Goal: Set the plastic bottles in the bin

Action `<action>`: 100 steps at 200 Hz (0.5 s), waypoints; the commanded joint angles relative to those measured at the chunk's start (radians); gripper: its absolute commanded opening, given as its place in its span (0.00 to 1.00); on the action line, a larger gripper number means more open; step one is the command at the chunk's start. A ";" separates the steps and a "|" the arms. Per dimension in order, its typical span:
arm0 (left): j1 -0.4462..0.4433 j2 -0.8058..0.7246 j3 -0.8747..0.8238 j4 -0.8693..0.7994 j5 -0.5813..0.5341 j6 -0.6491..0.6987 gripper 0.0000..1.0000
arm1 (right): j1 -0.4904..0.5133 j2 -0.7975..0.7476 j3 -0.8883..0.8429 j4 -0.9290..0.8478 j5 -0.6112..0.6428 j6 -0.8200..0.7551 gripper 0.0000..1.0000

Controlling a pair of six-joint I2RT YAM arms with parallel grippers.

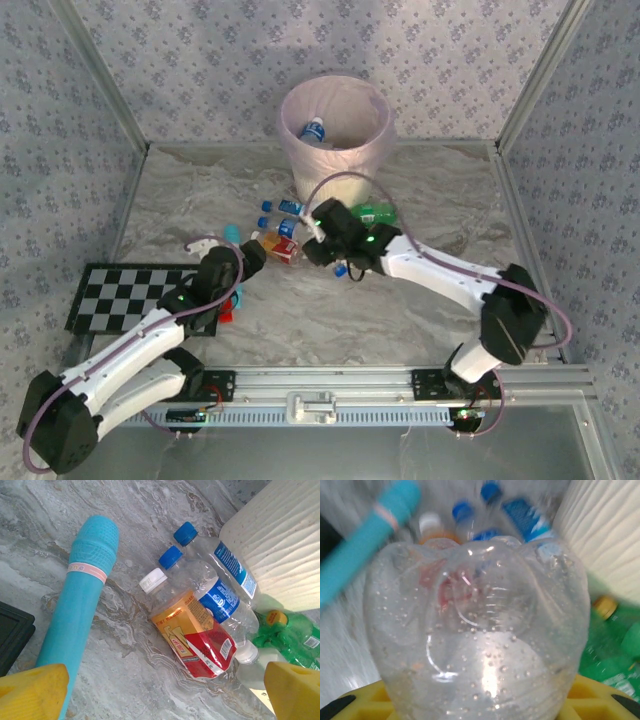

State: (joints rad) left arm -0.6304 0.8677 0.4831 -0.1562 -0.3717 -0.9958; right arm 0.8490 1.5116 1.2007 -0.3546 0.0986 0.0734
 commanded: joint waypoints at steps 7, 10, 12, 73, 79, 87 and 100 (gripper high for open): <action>0.005 0.034 0.026 0.046 0.017 -0.004 1.00 | -0.089 -0.122 -0.056 0.165 -0.153 0.081 0.46; 0.005 0.038 0.026 0.049 0.019 -0.003 1.00 | -0.099 -0.133 -0.056 0.173 -0.160 0.087 0.46; 0.003 0.041 0.028 0.051 0.021 -0.002 1.00 | -0.105 -0.140 -0.057 0.180 -0.164 0.090 0.46; 0.005 0.145 0.062 0.107 0.084 0.021 1.00 | -0.292 -0.226 0.054 0.315 -0.255 0.137 0.46; 0.004 0.151 0.066 0.110 0.094 0.026 1.00 | -0.302 -0.220 0.078 0.317 -0.255 0.134 0.45; 0.003 0.159 0.068 0.112 0.104 0.031 1.00 | -0.315 -0.212 0.114 0.322 -0.257 0.124 0.45; 0.004 0.167 0.068 0.111 0.114 0.033 1.00 | -0.330 -0.191 0.167 0.334 -0.251 0.105 0.46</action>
State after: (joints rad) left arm -0.6304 1.0241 0.5026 -0.0795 -0.2977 -0.9848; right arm 0.5426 1.3018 1.2541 -0.0952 -0.1268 0.1879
